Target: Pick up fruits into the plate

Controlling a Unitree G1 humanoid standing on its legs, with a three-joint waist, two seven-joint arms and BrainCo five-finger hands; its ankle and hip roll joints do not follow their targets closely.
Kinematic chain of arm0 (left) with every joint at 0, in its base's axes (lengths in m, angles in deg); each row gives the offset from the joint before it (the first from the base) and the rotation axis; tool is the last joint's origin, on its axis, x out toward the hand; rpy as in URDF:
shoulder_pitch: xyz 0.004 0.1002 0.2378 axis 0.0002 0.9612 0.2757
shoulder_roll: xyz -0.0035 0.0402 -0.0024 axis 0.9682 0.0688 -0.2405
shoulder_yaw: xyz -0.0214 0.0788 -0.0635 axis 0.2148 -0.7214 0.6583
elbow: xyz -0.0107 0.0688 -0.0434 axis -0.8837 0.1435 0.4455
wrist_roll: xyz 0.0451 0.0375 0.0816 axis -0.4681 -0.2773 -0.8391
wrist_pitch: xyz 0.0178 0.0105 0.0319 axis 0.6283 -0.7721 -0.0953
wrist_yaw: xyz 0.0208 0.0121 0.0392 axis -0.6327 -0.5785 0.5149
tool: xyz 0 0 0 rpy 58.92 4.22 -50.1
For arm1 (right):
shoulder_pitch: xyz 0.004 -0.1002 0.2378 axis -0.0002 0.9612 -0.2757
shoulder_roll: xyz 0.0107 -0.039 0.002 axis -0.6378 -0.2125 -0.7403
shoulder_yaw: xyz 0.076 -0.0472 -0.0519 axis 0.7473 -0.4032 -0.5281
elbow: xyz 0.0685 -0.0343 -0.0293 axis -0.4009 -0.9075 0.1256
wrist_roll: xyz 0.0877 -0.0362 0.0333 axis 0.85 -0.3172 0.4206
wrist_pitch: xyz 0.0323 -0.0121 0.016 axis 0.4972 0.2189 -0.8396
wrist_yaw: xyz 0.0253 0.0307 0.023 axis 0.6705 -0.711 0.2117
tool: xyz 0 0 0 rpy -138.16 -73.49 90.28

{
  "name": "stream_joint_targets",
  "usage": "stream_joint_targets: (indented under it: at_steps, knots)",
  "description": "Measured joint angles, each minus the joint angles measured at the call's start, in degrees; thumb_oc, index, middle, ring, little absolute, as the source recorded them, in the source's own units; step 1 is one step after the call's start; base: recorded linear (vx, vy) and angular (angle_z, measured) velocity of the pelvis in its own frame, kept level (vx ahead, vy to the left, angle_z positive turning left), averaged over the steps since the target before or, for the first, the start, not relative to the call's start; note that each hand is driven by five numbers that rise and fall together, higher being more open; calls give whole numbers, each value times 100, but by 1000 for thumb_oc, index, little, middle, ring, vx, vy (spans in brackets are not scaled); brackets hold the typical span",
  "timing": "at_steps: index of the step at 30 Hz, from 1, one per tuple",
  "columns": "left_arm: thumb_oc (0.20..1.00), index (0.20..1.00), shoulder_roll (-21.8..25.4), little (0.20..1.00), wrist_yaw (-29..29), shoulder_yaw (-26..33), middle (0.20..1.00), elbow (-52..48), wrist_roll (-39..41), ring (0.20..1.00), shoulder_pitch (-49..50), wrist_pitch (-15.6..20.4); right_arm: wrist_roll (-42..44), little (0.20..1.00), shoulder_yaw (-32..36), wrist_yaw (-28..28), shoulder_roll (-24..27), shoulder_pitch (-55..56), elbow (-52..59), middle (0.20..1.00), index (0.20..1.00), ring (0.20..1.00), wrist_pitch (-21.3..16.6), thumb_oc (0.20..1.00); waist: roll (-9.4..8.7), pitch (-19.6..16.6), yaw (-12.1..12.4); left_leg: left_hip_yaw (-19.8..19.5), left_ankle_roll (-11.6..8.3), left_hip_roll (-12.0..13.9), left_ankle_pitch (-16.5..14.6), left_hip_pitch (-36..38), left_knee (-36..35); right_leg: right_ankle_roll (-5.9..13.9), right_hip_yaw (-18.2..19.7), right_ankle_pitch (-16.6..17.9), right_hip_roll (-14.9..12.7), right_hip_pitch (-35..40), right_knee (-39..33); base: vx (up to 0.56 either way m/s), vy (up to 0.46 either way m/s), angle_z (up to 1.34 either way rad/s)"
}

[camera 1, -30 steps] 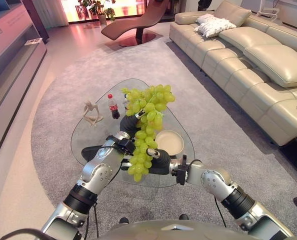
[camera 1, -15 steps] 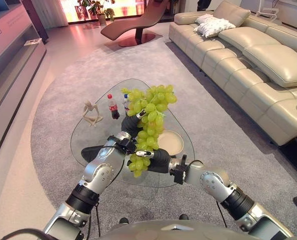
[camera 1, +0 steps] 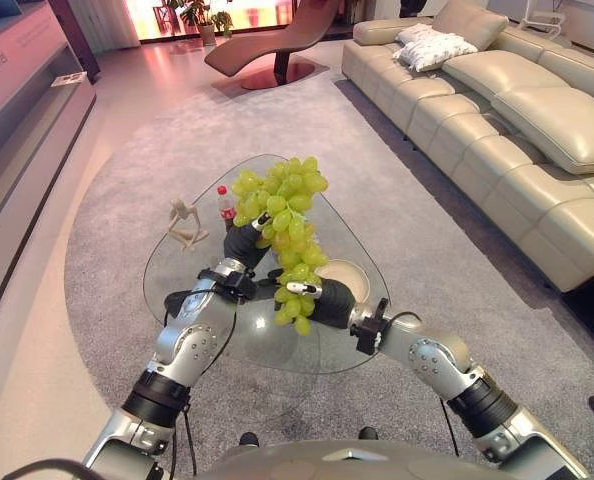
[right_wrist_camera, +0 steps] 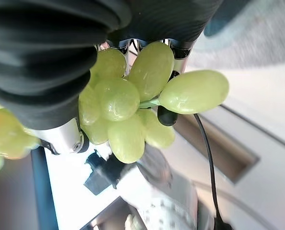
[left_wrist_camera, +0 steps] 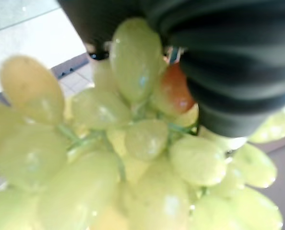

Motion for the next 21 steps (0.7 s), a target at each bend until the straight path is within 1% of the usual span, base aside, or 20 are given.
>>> stream_joint_targets:
  at_steps: [1,3,7,8,9,12,14,16,19,21]
  knots:
    - [200,200,17,200,-27,30,200,-7,-1,200,3,0,-129,200,88,54,105,12,59,200,200,200,-67,200,-2,58,-4,0,1,0,1,-1,0,0,0,0,0,-1,0,0,0,0]
    - [200,200,23,200,-71,40,200,-6,-1,200,3,-1,-378,200,181,194,121,25,92,200,200,200,-225,200,-7,94,-10,0,5,1,3,-3,0,0,0,0,4,-2,-1,0,0,0]
    - [200,200,22,200,-337,106,200,-49,-2,200,3,-7,-849,200,207,507,126,101,202,200,200,200,-668,200,-5,121,-37,4,23,1,-4,-2,0,17,2,-14,2,-3,-2,0,0,0]
    - [837,837,23,837,-422,134,837,-107,-3,837,3,-12,-958,200,211,576,123,116,237,200,200,200,-792,200,-5,151,-42,5,31,0,-2,-2,0,18,4,-14,2,-2,-2,0,0,0]
    - [1000,1000,23,1000,-458,144,1000,-140,-4,1000,3,-15,-995,200,225,621,122,124,263,200,200,200,-835,200,-4,169,-42,6,32,-1,-2,-1,1,18,4,-15,1,-1,-2,0,0,0]
    - [1000,1000,61,1000,-858,183,1000,-224,-22,1000,37,-58,-1408,200,571,931,84,182,335,200,200,200,-1198,200,0,241,-43,12,38,-3,-9,0,1,24,10,-10,1,-1,-2,0,0,0]
    - [1000,1000,98,1000,-1045,181,1000,-226,-73,1000,49,-130,-1530,200,704,1066,93,182,335,200,200,200,-1312,200,1,241,-45,16,37,-3,-17,3,1,28,12,-7,3,0,-2,0,0,0]
    - [1000,1000,188,1000,-1342,170,1000,-228,-304,1000,49,-158,-1641,200,793,1196,87,184,338,200,200,200,-1418,200,17,251,-64,28,39,-7,-24,7,2,30,17,-7,5,-2,-1,0,0,0]
    - [1000,1000,372,1000,-1542,178,1000,-228,-506,1000,49,-181,-1667,200,877,1375,93,191,333,200,200,200,-1557,200,56,275,-97,35,40,-8,-27,10,4,25,15,-2,8,-2,-1,0,0,0]
    - [1000,1000,467,1000,-1577,189,1000,-224,-605,1000,52,-255,-1668,200,905,1499,105,191,331,200,200,200,-1613,200,69,282,-115,41,38,-9,-28,16,3,20,12,1,13,-1,-2,0,0,0]
